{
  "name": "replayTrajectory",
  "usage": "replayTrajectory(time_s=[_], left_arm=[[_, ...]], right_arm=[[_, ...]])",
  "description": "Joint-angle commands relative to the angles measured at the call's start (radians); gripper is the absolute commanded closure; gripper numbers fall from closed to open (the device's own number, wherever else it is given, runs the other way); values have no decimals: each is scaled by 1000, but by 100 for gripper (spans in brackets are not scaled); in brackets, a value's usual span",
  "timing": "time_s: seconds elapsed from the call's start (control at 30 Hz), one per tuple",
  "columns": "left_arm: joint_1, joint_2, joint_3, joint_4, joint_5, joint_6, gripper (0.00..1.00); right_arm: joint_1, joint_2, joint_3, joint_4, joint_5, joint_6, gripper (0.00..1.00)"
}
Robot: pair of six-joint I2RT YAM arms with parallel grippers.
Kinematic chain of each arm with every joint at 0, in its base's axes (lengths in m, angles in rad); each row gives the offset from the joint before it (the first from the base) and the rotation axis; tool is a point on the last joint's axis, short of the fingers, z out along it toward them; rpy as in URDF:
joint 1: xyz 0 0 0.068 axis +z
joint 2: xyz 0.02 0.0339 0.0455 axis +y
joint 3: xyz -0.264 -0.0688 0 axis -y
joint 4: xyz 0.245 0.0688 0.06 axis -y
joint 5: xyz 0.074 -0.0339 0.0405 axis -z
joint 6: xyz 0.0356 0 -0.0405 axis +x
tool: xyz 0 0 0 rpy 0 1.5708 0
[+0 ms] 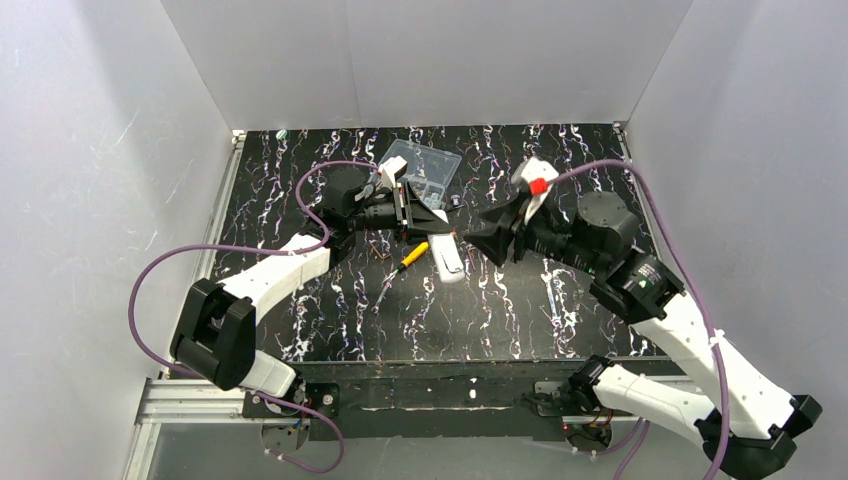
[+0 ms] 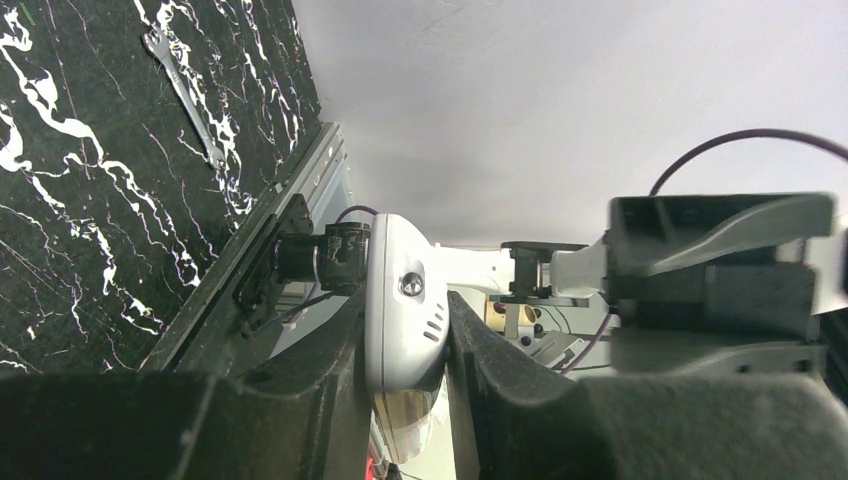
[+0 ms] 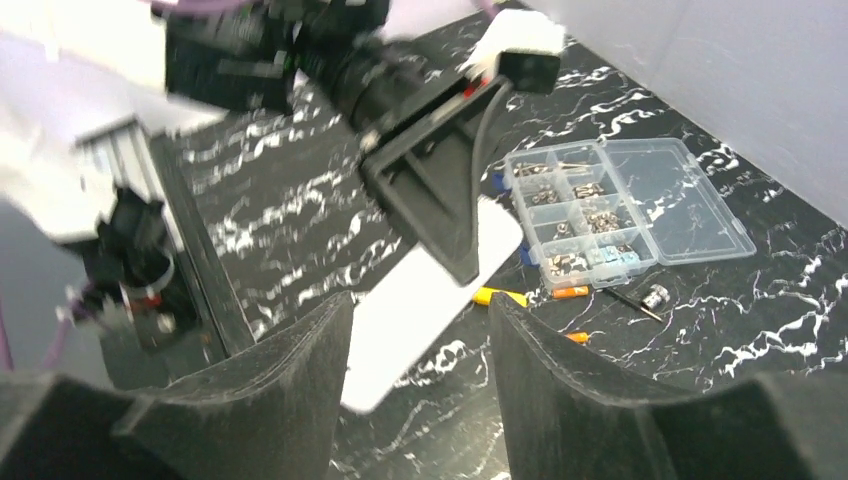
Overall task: Load the batteries into the remote control
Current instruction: Remove the battery cover from the remote control.
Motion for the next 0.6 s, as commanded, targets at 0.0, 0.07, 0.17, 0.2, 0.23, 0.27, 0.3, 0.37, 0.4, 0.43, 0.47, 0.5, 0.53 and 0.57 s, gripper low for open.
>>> replayTrajectory(time_s=[0.0,0.07,0.17,0.2,0.23,0.27,0.3,0.37,0.4,0.43,0.47,0.5,0.53,0.57], left_arm=[[-6,-2,21,75,41,-3,100],[-6,0,21,82,41,-7,100],[-6,-2,21,81,41,-7,100],[-6,-4,21,80,40,-7,100],[-6,-3,22,80,40,-8,100],[-5,-5,21,79,41,-7,100],[-6,-6,20,78,42,-8,100],[-6,-9,21,73,42,-4,100],[-6,-8,21,70,43,-2,100],[-5,-8,22,68,43,-1,100],[-6,-9,21,68,44,-2,100],[-6,-9,22,69,43,-2,100],[-5,-8,23,67,43,-1,100],[-6,-9,23,65,43,-1,100]], right_arm=[[86,72,171,-68,292,266,38],[172,134,238,-143,463,314,37],[234,238,354,-295,592,420,36],[239,264,376,-333,603,455,35],[241,281,381,-354,603,478,33],[243,294,379,-363,603,493,31],[243,304,377,-371,603,505,29],[243,326,378,-392,601,511,27],[243,338,382,-406,601,514,27],[243,347,385,-418,602,512,26],[243,357,387,-425,599,511,25],[243,368,390,-434,592,509,25],[243,377,394,-442,586,508,25],[243,383,396,-445,576,506,24]])
